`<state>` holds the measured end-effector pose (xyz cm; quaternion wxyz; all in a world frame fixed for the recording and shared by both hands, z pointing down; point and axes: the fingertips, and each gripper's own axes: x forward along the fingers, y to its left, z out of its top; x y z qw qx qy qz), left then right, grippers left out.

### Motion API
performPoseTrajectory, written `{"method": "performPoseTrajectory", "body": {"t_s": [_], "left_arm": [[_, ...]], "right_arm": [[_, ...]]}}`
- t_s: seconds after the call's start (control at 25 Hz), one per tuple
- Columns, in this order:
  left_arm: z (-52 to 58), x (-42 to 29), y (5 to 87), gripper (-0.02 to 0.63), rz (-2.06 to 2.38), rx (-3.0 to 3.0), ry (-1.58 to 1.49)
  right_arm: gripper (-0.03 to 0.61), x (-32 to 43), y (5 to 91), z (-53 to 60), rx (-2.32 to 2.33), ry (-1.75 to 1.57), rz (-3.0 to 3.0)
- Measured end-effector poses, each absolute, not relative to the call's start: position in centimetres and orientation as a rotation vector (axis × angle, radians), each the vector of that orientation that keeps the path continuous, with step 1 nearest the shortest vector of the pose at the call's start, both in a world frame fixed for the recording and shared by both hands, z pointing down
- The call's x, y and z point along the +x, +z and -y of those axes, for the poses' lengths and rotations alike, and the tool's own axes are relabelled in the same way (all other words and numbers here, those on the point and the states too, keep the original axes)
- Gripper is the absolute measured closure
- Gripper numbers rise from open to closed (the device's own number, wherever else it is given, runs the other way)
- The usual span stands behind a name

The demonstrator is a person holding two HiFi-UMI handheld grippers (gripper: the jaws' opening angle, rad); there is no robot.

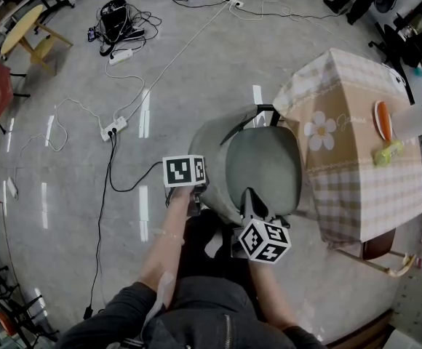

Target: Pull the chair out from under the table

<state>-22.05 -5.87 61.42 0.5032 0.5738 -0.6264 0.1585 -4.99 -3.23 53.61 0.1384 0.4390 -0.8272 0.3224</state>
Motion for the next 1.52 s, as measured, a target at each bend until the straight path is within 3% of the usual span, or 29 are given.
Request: {"method": "performPoseTrajectory", "body": {"t_s": [1.52], "left_arm": [[5.9,-25.6,61.2,0.532,1.532,1.418,0.433]], "right_arm": [[0.561,-9.4,55.8,4.8,1.136,0.922,2.371]]}}
